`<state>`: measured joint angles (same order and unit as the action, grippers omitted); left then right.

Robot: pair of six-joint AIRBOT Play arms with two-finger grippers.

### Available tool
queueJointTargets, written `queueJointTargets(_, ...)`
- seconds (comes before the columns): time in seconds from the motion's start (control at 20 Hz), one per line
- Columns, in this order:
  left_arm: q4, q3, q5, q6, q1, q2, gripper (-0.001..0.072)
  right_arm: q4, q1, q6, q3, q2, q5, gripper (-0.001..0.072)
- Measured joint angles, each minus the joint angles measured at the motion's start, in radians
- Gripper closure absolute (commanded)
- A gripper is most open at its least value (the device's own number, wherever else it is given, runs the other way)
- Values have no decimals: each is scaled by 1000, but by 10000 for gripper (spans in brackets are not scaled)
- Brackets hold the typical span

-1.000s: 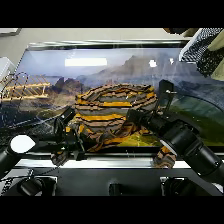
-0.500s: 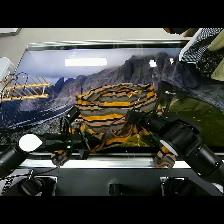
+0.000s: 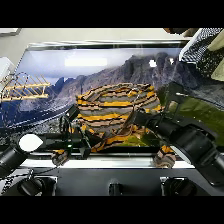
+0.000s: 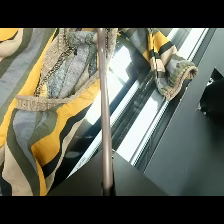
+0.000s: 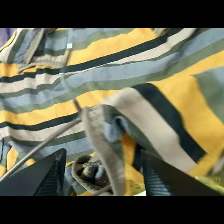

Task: Fold the clothes and pants, and hang the long-sleeved shirts on hangers.

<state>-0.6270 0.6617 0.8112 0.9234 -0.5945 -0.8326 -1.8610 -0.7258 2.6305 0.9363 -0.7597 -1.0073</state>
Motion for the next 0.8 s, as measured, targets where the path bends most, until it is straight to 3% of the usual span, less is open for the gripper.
queueJointTargets(0.25,0,0,-3,0,0,0,692,-100,1,154,81,20,-229,163)
queueJointTargets(0.35,0,0,-3,0,0,0,692,-114,40,160,138,18,-307,163)
queueJointTargets(0.45,0,0,-3,0,0,0,691,-63,151,83,195,5,-345,163)
queueJointTargets(0.6,0,0,-2,0,0,0,691,154,419,-240,257,-51,-378,174)
queueJointTargets(0.7,0,0,-2,0,0,0,691,324,594,-554,277,-106,-443,179)
queueJointTargets(0.75,0,0,-2,0,0,0,691,386,667,-735,283,-135,-477,233)
queueJointTargets(0.8,0,0,-1,0,0,0,691,425,720,-906,286,-161,-497,219)
